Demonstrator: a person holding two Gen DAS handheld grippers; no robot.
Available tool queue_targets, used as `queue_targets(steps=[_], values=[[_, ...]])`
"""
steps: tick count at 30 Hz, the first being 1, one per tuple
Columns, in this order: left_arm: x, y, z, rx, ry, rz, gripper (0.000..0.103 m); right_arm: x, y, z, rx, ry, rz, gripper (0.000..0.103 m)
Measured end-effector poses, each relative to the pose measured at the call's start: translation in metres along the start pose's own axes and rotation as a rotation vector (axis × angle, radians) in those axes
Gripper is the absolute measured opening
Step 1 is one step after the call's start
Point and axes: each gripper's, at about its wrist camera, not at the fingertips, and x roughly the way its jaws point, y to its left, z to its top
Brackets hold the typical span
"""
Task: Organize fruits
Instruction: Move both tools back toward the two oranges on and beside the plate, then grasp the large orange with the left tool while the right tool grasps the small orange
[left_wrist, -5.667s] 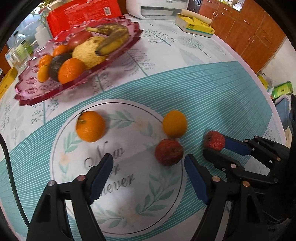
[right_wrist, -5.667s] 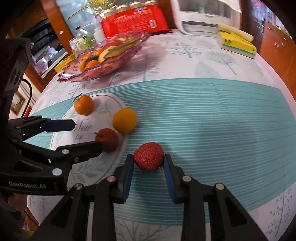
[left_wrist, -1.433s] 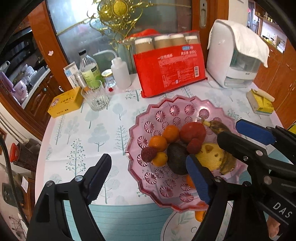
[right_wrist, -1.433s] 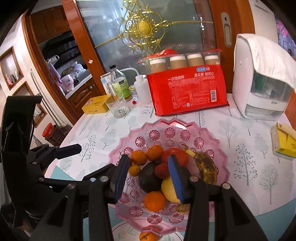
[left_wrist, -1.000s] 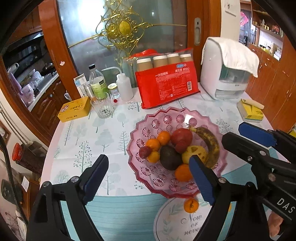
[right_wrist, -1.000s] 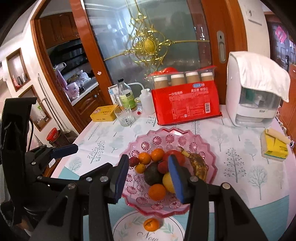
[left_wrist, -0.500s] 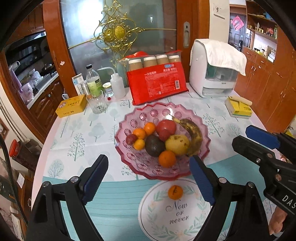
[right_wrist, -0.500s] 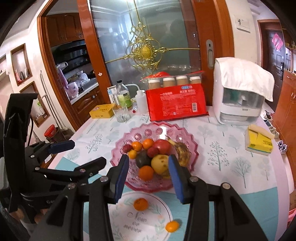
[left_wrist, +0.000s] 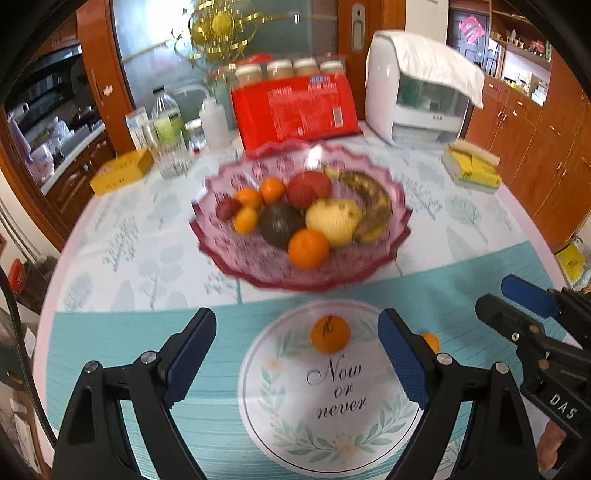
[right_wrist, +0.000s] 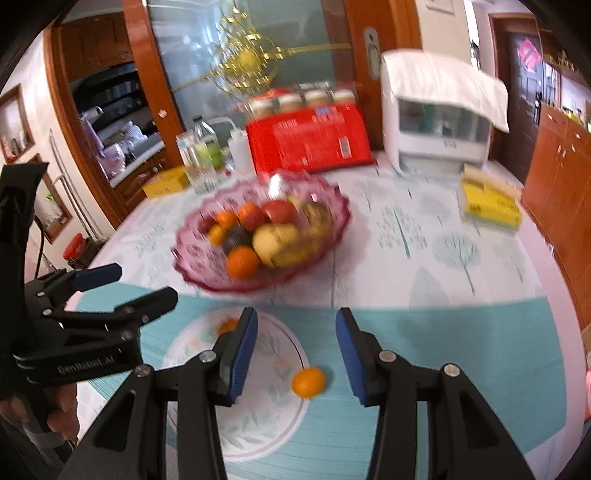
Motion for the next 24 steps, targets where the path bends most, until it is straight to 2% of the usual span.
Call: queue_targets(steps=[7,15,19,24], values=[[0.049,-0.008,-0.031,-0.018,0.087,0.007,0.088,0.035,-0.010,-0.044,0.018,0.085,-0.019,0.045],[0.094,-0.011,-0.042,-0.068,0.138,-0.007,0.088,0.070,-0.018,-0.076,0.029,0.157,-0.016,0.045],[0.107,-0.012,-0.043,-0.095,0.150,-0.017,0.088,0.078,-0.018,-0.080,0.037,0.160,0.032,0.045],[0.113,-0.013,-0.044,-0.100,0.139,-0.006,0.088,0.084,-0.006,-0.080,-0.016,0.135,0.015,0.045]])
